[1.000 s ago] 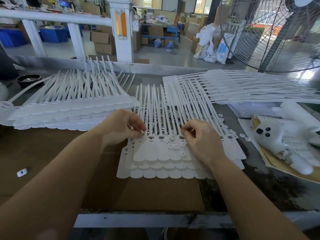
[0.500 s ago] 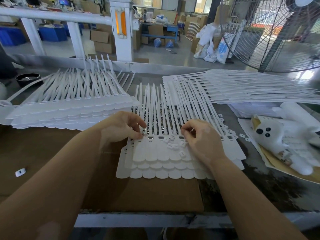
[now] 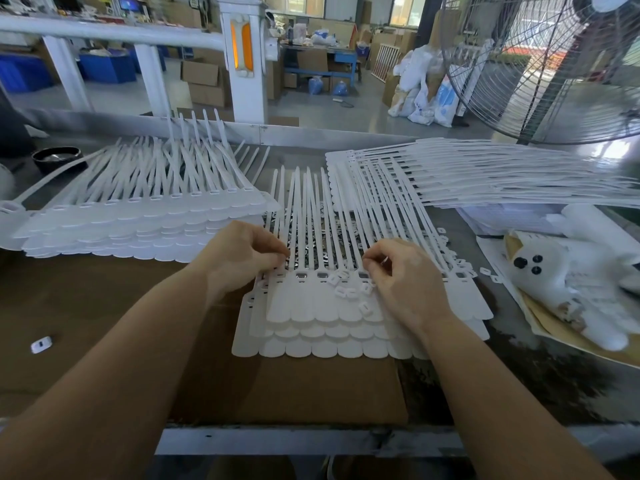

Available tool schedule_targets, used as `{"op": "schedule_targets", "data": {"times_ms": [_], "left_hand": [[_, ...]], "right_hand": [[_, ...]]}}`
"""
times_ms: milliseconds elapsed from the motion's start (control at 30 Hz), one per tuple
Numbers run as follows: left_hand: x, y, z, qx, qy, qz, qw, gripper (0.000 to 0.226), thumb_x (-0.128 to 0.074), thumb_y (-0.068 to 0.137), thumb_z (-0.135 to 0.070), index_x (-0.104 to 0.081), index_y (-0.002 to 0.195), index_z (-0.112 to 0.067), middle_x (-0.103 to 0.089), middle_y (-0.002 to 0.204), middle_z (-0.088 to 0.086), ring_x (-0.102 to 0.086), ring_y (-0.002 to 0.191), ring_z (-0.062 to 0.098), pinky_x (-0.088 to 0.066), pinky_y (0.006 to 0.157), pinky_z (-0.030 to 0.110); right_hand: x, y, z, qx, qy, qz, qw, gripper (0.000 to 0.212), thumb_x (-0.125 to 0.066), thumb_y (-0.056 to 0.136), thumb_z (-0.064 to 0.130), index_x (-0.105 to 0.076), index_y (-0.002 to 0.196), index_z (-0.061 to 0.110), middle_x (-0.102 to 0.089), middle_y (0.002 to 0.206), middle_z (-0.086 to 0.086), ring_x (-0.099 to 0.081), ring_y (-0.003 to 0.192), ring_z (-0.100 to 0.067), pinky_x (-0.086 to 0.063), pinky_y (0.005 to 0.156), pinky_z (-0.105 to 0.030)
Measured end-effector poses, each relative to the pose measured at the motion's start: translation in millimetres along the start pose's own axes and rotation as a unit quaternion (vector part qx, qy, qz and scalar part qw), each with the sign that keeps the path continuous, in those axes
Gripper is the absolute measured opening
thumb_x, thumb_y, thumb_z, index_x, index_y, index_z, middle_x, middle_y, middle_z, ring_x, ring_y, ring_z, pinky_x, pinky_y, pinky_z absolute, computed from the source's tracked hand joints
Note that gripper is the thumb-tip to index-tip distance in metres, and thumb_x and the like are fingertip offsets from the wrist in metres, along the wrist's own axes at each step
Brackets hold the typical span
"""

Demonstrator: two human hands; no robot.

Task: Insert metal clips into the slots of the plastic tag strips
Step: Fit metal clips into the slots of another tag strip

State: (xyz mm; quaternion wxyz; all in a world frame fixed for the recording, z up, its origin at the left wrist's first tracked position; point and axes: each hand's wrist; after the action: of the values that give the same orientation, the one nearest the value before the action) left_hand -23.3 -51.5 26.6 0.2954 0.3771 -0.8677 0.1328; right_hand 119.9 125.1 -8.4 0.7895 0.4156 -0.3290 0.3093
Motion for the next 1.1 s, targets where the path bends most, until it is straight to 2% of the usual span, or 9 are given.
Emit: {"op": "schedule_targets", "data": {"times_ms": [67,300,400,533,700,800,933,1000,1100], "left_hand": [[-7.8,-2.6,-6.5,-0.041,0.024,-0.029,0.998,0.013,-0.067,0.084,-0.013,-0.070,0.082,-0.025,-0.067,0.081,-0.012,-0.059,0.077,0.003,-0.045,0.073,0.019],[-37.9,-7.0,-25.4,-0.126,0.069,0.014,0.989,0.010,-0.072,0.080,-0.019,-0.075,0.088,-0.025,-0.060,0.074,-0.025,-0.055,0.068,-0.012,-0.040,0.062,0.002],[-42.5,-6.3,-23.4,-0.115,0.085,0.010,0.990,0.014,-0.072,0.080,-0.022,-0.075,0.094,-0.025,-0.056,0.075,-0.027,-0.052,0.072,-0.011,-0.036,0.068,0.005],[-42.8,-5.8,-24.3,-0.121,0.118,0.010,0.986,0.014,-0.071,0.082,-0.024,-0.073,0.095,-0.027,-0.052,0.076,-0.028,-0.050,0.072,-0.009,-0.033,0.064,0.002],[-46.2,-4.8,-24.0,-0.174,0.187,-0.001,0.967,0.020,-0.058,0.091,-0.024,-0.070,0.106,-0.019,-0.053,0.091,-0.012,-0.048,0.082,0.004,-0.033,0.075,0.012],[-45.7,-6.6,-22.5,-0.175,0.142,-0.043,0.973,0.018,-0.056,0.093,-0.020,-0.068,0.104,-0.013,-0.062,0.093,-0.005,-0.054,0.083,0.007,-0.039,0.077,0.015],[-38.2,-2.4,-18.4,-0.095,0.008,-0.066,0.993,0.010,-0.057,0.092,-0.013,-0.067,0.091,-0.011,-0.068,0.076,-0.002,-0.065,0.069,0.011,-0.055,0.070,0.023],[-34.9,-1.9,-17.1,-0.053,-0.086,-0.052,0.994,0.014,-0.058,0.090,-0.005,-0.065,0.081,-0.012,-0.067,0.069,0.002,-0.064,0.056,0.006,-0.055,0.059,0.018],[-31.6,-1.5,-13.2,-0.035,-0.134,-0.037,0.990,0.013,-0.062,0.086,0.000,-0.066,0.080,-0.011,-0.068,0.067,0.005,-0.066,0.056,0.008,-0.054,0.056,0.016]], "right_hand": [[-0.3,-0.2,-0.1,-0.001,0.000,0.001,1.000,0.005,-0.060,0.088,0.019,-0.064,0.087,0.018,-0.062,0.087,0.007,-0.050,0.086,-0.010,-0.039,0.079,-0.023],[0.1,-0.5,-0.1,-0.003,0.002,-0.005,1.000,0.005,-0.060,0.088,0.019,-0.064,0.085,0.019,-0.060,0.085,0.008,-0.049,0.086,-0.009,-0.038,0.078,-0.023],[-0.7,0.1,0.6,-0.002,0.000,-0.005,1.000,0.005,-0.060,0.088,0.019,-0.064,0.085,0.019,-0.057,0.083,0.010,-0.048,0.085,-0.009,-0.036,0.076,-0.023],[-1.1,0.4,0.5,-0.001,0.000,-0.005,1.000,0.005,-0.060,0.087,0.019,-0.064,0.085,0.018,-0.057,0.083,0.009,-0.048,0.085,-0.010,-0.038,0.077,-0.025],[-1.6,-0.2,0.5,0.000,0.000,-0.007,1.000,0.005,-0.060,0.088,0.019,-0.064,0.085,0.019,-0.057,0.082,0.010,-0.049,0.084,-0.010,-0.038,0.077,-0.024],[-1.6,-0.3,0.7,-0.003,0.003,-0.007,1.000,0.004,-0.061,0.087,0.019,-0.064,0.085,0.019,-0.057,0.082,0.010,-0.048,0.084,-0.010,-0.038,0.077,-0.024],[-1.9,-0.7,0.4,-0.003,0.004,-0.010,1.000,0.004,-0.061,0.087,0.019,-0.065,0.085,0.019,-0.056,0.081,0.012,-0.048,0.085,-0.009,-0.037,0.077,-0.023],[-1.5,-0.8,0.1,-0.002,0.005,-0.010,1.000,0.004,-0.061,0.087,0.018,-0.065,0.085,0.019,-0.055,0.081,0.011,-0.048,0.085,-0.009,-0.036,0.076,-0.022],[-1.3,-1.6,-0.2,-0.002,0.004,-0.010,1.000,0.004,-0.061,0.087,0.019,-0.065,0.085,0.019,-0.055,0.081,0.012,-0.047,0.084,-0.008,-0.035,0.076,-0.022]]}}
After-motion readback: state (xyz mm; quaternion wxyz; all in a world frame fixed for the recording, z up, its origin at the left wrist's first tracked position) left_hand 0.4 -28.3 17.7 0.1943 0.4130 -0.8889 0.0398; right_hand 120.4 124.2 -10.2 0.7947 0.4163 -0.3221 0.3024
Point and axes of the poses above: each hand's wrist, its own y-axis towards the middle knuckle, its own x-axis out of the back of the hand, z = x × y
